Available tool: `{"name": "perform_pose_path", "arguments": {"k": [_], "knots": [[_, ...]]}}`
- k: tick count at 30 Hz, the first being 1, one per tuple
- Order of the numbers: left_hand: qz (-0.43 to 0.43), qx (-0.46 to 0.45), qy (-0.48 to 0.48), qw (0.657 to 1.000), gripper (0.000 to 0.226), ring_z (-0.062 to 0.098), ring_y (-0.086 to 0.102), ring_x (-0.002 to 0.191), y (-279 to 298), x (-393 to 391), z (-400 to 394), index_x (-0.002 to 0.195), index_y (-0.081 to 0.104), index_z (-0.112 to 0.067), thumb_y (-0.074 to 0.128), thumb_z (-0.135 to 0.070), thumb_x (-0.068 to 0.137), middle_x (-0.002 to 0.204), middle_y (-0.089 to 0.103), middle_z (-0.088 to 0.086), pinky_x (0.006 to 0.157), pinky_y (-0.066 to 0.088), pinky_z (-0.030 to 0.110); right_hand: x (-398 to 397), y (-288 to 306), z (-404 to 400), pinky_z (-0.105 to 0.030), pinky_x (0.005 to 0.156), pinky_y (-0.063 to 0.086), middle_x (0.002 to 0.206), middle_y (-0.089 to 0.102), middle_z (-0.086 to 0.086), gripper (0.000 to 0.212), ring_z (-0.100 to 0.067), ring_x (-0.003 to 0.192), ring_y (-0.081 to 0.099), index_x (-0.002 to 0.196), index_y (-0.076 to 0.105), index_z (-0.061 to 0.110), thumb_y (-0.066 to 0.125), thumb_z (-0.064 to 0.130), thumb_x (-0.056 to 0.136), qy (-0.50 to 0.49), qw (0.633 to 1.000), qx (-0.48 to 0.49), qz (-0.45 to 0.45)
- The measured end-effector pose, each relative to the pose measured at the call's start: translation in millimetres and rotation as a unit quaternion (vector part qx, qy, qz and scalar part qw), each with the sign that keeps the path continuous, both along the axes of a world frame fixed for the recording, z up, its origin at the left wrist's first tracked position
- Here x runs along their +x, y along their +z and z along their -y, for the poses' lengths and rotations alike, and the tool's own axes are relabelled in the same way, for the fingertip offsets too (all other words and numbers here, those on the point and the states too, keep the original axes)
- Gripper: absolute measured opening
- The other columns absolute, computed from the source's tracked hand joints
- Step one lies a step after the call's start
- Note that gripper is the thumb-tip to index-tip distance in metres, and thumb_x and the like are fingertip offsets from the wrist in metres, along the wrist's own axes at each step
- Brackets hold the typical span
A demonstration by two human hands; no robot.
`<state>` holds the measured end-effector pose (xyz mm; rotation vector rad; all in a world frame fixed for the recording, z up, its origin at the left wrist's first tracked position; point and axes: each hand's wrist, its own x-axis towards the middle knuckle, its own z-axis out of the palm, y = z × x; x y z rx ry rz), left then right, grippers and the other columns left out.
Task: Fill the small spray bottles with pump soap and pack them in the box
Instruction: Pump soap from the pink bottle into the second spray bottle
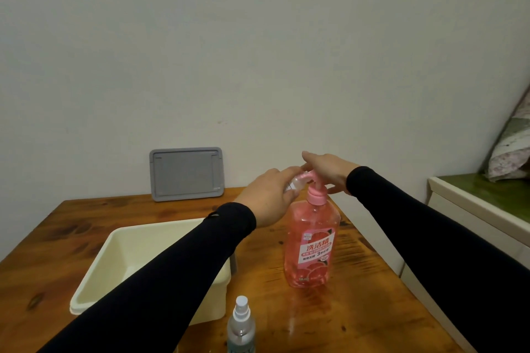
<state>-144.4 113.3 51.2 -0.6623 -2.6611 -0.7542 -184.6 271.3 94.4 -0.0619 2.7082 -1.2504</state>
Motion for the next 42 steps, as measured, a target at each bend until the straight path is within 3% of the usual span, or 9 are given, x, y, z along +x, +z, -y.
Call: {"name": "perform_pose_path", "arguments": {"k": [2,6,11,15,18,23,26,33,42], "knots": [[-0.002,-0.004,0.001,1.0,0.047,0.02,0.05,0.106,2,-2,0,0.144,0.028,-0.035,0.042,-0.035,0.099,0.122,0.052,0.006,0.081,0.033,0.024,0,2,0,-0.042,0.09,0.04,0.083,0.058,-0.003,0.051,-0.027,0.105,0.054,0.118,0.055,0.016,0.024,0.05,0.096,-0.004,1.0,0.002,0.002],[0.0,-0.005,-0.003,1.0,0.047,0.019,0.051,0.105,-6,-1,-1,0.144,0.027,-0.035,0.041,-0.034,0.099,0.121,0.052,0.005,0.081,0.033,0.023,0,-12,2,-0.039,0.079,0.046,0.108,0.06,-0.009,0.035,-0.026,0.093,0.056,0.105,0.055,0.016,0.029,0.039,0.097,-0.01,1.0,0.008,-0.02],[0.007,-0.014,0.0,1.0,0.047,0.019,0.051,0.106,-12,1,-1,0.144,0.027,-0.034,0.041,-0.035,0.1,0.123,0.052,0.005,0.082,0.034,0.023,-1,-19,4,-0.033,0.072,0.044,0.105,0.055,-0.009,0.029,-0.021,0.082,0.054,0.102,0.051,0.015,0.029,0.034,0.098,-0.011,1.0,0.015,-0.019],[0.006,-0.007,-0.008,1.0,0.046,0.016,0.048,0.099,-1,-1,1,0.143,0.028,-0.035,0.042,-0.035,0.099,0.119,0.053,0.005,0.08,0.033,0.024,1,-3,0,-0.041,0.089,0.043,0.115,0.059,-0.008,0.047,-0.026,0.105,0.054,0.118,0.055,0.017,0.028,0.048,0.095,-0.013,1.0,0.013,-0.004],[-0.003,-0.011,-0.008,1.0,0.046,0.014,0.047,0.095,3,-3,2,0.143,0.029,-0.034,0.042,-0.035,0.099,0.118,0.053,0.005,0.079,0.033,0.024,2,3,0,-0.04,0.088,0.041,0.117,0.059,-0.009,0.049,-0.027,0.108,0.052,0.121,0.054,0.016,0.027,0.048,0.096,-0.007,1.0,0.022,-0.004],[0.007,-0.008,-0.01,1.0,0.047,0.017,0.05,0.104,-10,-2,0,0.144,0.027,-0.035,0.041,-0.036,0.099,0.122,0.052,0.004,0.081,0.034,0.023,1,-16,2,-0.035,0.073,0.043,0.097,0.056,-0.003,0.027,-0.022,0.086,0.055,0.096,0.051,0.017,0.03,0.034,0.098,-0.005,1.0,0.005,-0.024],[0.014,-0.009,-0.005,1.0,0.047,0.019,0.051,0.109,-14,-3,0,0.144,0.026,-0.034,0.041,-0.035,0.099,0.127,0.051,0.005,0.082,0.034,0.023,1,-19,4,-0.032,0.065,0.04,0.093,0.055,-0.005,0.028,-0.019,0.077,0.053,0.097,0.05,0.016,0.03,0.034,0.097,-0.017,1.0,0.006,-0.012],[0.0,-0.007,-0.017,1.0,0.046,0.02,0.051,0.108,2,-5,3,0.142,0.03,-0.034,0.044,-0.034,0.098,0.125,0.054,0.007,0.082,0.033,0.025,5,3,0,-0.041,0.092,0.038,0.118,0.058,-0.008,0.049,-0.027,0.11,0.052,0.12,0.055,0.016,0.028,0.05,0.096,-0.01,1.0,0.009,-0.003],[0.02,-0.008,-0.018,1.0,0.048,0.021,0.048,0.117,-14,-5,3,0.144,0.027,-0.034,0.042,-0.036,0.099,0.133,0.05,0.006,0.086,0.032,0.023,2,-20,4,-0.026,0.057,0.035,0.094,0.055,-0.003,0.028,-0.013,0.075,0.051,0.086,0.052,0.017,0.031,0.031,0.099,-0.02,0.999,-0.002,-0.028]]}}
